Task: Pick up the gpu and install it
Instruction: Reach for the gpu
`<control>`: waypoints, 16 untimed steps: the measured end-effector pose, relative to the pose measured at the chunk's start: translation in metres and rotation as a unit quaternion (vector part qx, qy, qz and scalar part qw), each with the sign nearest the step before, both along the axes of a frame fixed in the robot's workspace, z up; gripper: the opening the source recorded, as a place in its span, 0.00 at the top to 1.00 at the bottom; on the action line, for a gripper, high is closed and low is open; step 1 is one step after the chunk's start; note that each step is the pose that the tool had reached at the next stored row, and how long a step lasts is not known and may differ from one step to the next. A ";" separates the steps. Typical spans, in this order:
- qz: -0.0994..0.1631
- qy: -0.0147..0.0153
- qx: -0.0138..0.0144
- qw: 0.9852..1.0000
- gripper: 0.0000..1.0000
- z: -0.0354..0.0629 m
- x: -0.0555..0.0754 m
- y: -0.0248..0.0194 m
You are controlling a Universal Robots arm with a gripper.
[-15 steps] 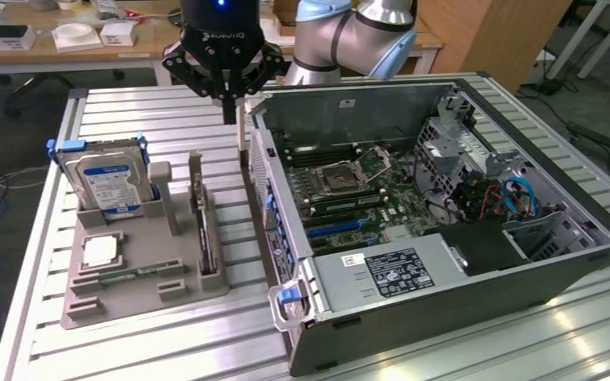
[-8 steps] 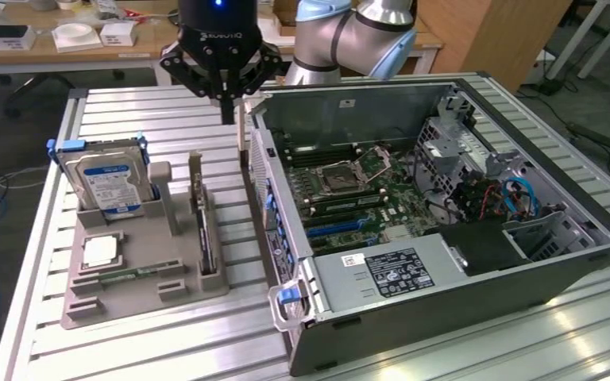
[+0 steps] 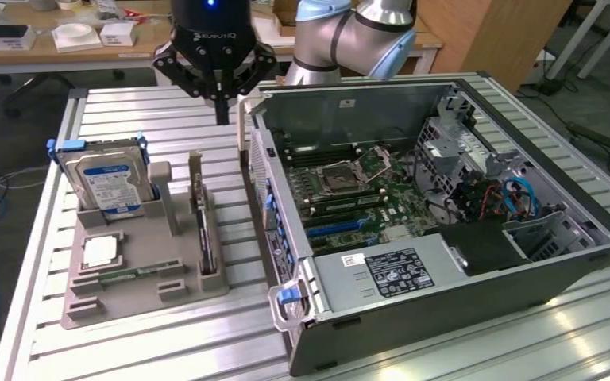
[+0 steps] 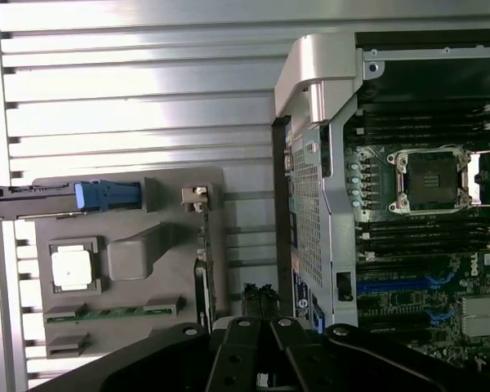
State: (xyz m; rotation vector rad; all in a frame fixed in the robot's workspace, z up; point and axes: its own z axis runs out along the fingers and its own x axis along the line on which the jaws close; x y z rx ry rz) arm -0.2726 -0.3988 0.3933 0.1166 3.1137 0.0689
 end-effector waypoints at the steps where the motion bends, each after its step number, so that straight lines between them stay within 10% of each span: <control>1: 0.000 0.000 0.000 1.000 0.87 0.0000 -0.001 0.0000; 16: 0.000 0.000 0.000 1.000 0.87 0.0000 -0.012 0.0000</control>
